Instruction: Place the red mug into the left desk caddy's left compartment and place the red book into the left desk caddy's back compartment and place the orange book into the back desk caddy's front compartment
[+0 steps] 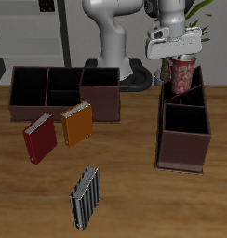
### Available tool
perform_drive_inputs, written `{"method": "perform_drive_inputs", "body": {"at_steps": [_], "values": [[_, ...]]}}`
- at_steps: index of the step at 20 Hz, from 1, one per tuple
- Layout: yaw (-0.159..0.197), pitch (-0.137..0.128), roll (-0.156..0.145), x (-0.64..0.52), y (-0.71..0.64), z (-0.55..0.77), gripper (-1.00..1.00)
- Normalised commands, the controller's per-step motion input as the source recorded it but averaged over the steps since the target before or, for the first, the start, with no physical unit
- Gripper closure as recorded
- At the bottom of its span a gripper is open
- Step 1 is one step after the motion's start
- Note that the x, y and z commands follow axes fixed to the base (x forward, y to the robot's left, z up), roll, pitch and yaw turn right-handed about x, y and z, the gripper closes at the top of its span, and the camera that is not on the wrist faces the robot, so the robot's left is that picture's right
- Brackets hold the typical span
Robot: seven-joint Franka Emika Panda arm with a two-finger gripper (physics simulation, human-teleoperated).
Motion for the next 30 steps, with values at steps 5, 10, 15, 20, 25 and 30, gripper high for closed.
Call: {"method": "perform_drive_inputs", "body": {"at_steps": [5, 10, 15, 20, 25, 30], "values": [[0.002, 0.033, 0.0, 0.06, 0.0, -0.19, 1.0], [0.009, 0.059, 0.01, 0.02, -0.05, -0.26, 1.0], [0.011, 0.071, 0.061, -0.06, 0.02, -0.22, 1.0], [-0.019, 0.086, 0.054, -0.05, 0.02, -0.06, -1.0], [-0.001, 0.005, 0.009, 0.0, -0.02, 0.04, -1.0], [0.002, -0.018, -0.013, 0.1, -0.09, 0.17, -1.0]]}}
